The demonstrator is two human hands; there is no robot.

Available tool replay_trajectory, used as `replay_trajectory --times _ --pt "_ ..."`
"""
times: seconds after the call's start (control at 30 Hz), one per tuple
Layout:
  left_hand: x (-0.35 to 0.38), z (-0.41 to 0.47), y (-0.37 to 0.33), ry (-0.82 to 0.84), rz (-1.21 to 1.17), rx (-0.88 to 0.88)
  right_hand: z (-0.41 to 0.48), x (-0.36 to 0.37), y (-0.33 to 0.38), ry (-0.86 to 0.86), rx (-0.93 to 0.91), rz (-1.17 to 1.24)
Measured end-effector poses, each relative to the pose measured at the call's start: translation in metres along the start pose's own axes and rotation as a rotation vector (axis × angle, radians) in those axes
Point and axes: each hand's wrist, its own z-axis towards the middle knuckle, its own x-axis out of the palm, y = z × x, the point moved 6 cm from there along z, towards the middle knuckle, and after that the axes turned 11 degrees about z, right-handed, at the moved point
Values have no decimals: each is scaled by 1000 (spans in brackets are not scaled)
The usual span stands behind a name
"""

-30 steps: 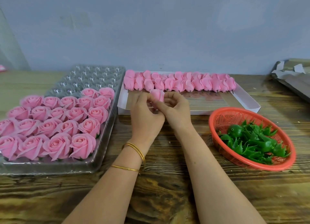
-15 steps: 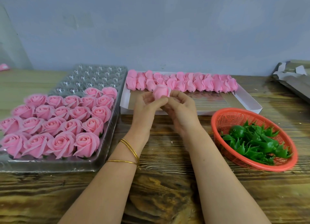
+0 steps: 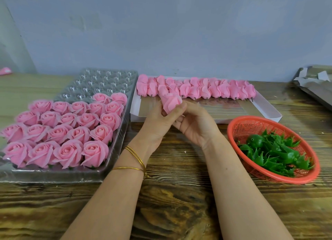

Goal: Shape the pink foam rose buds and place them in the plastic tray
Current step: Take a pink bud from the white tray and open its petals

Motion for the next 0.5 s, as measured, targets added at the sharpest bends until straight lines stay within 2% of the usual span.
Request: replay_trajectory --times 0.2,0.5 --pt "-2 0 -2 3 -58 -6 -1 -2 -5 -29 68 51" --pt "-4 2 6 -12 -51 -43 -1 -3 -8 -50 92 -30"
